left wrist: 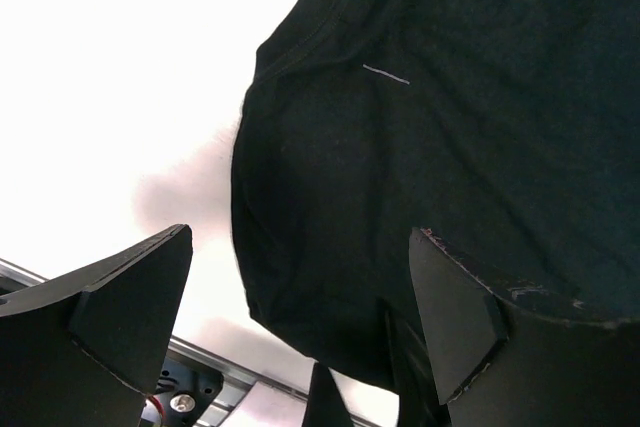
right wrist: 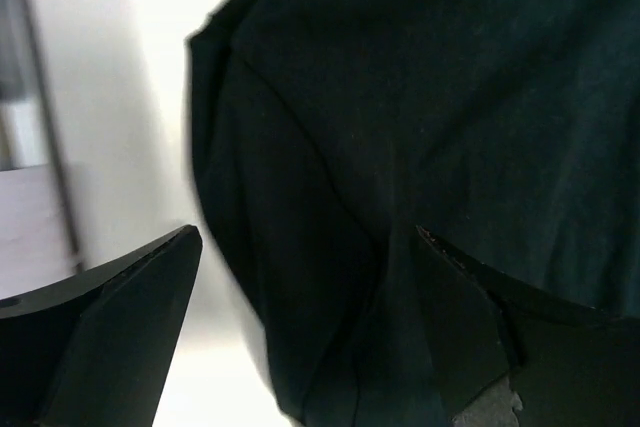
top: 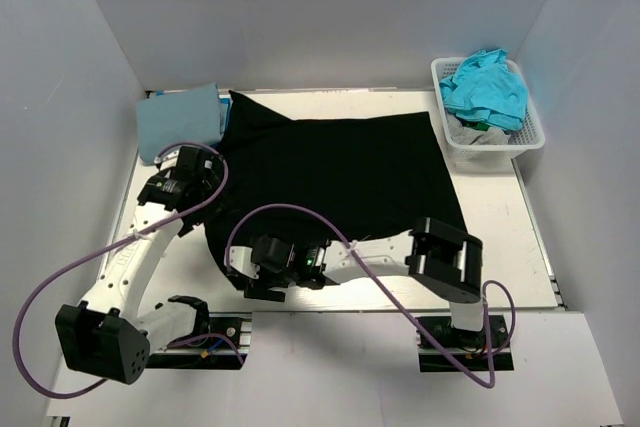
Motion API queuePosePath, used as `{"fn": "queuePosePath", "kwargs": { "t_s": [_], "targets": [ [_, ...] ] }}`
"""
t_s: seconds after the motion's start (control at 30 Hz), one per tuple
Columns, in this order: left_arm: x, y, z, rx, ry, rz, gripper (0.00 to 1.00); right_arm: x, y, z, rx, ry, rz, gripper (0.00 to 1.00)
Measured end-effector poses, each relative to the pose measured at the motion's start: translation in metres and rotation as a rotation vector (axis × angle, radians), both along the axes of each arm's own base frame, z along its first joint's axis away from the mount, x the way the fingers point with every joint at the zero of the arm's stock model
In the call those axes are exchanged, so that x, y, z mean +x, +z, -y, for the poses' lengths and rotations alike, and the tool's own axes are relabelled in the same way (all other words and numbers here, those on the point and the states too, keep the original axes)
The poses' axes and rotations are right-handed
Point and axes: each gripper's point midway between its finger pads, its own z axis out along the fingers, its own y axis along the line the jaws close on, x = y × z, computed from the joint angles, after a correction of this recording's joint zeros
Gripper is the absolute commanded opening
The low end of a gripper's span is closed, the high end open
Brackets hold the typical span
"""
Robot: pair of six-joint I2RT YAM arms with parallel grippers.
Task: Fold and stack the t-shirts
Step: Flatten out the tshirt
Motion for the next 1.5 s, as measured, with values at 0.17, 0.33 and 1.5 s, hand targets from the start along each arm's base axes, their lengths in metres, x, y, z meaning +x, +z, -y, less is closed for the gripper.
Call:
{"fn": "queuePosePath", "kwargs": {
  "t_s": [0.17,0.33,1.5],
  "targets": [
    [0.000,0.007,-0.003,-0.006,0.013,0.034,0.99,0.007,-0.014,-0.004,0.008,-0.006,0.034,0.42],
    [-0.002,0.009,-0.006,-0.002,0.022,0.045,0.99,0.012,-0.016,-0.001,0.023,-0.057,0.018,0.05],
    [0.070,0.020,0.067,-0.152,-0.481,0.179,0.99,0.280,0.053,0.097,0.187,-0.718,-0.412,0.90]
  ]
}}
